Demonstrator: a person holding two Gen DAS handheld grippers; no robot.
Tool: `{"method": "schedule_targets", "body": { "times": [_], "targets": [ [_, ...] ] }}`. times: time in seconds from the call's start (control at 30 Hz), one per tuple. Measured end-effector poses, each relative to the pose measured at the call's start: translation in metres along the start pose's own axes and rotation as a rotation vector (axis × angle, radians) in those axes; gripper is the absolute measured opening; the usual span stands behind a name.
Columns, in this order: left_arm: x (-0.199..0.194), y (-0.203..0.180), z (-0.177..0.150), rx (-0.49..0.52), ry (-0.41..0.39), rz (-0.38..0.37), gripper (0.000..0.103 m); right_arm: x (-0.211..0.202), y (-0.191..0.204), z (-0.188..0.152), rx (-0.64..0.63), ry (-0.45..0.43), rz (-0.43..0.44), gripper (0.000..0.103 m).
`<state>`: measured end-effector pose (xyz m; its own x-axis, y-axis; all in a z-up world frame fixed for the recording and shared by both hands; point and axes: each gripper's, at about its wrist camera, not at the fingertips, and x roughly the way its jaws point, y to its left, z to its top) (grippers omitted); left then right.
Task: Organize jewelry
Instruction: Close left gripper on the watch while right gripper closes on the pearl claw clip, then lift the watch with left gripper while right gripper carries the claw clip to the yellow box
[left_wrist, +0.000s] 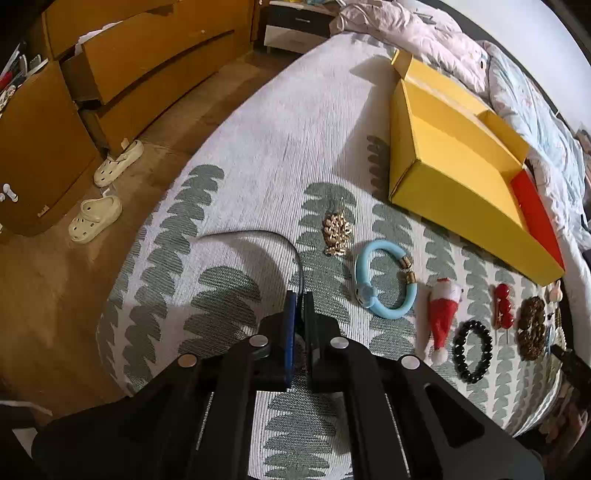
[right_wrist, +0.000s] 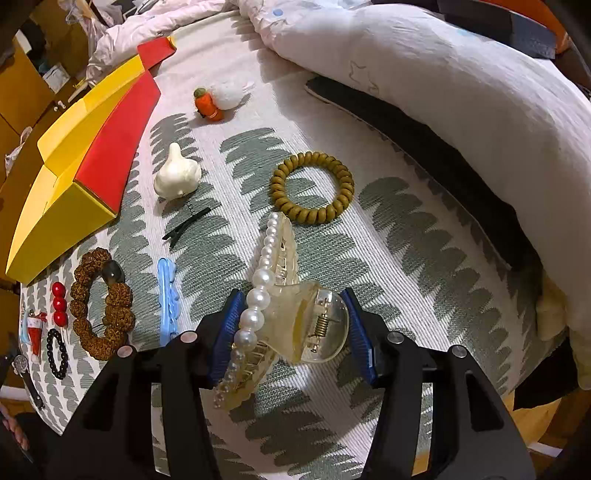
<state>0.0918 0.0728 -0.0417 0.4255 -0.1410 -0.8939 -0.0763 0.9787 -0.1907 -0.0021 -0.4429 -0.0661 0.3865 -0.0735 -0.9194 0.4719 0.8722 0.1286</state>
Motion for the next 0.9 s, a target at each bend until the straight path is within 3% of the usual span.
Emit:
{"method": "schedule_targets", "body": {
  "times": [0.9],
  "targets": [
    [-0.032, 0.000, 0.006, -0.015, -0.053, -0.082, 0.003, -0.038, -0.004, 0.000, 0.052, -0.081, 0.044, 0.055]
  ]
}}
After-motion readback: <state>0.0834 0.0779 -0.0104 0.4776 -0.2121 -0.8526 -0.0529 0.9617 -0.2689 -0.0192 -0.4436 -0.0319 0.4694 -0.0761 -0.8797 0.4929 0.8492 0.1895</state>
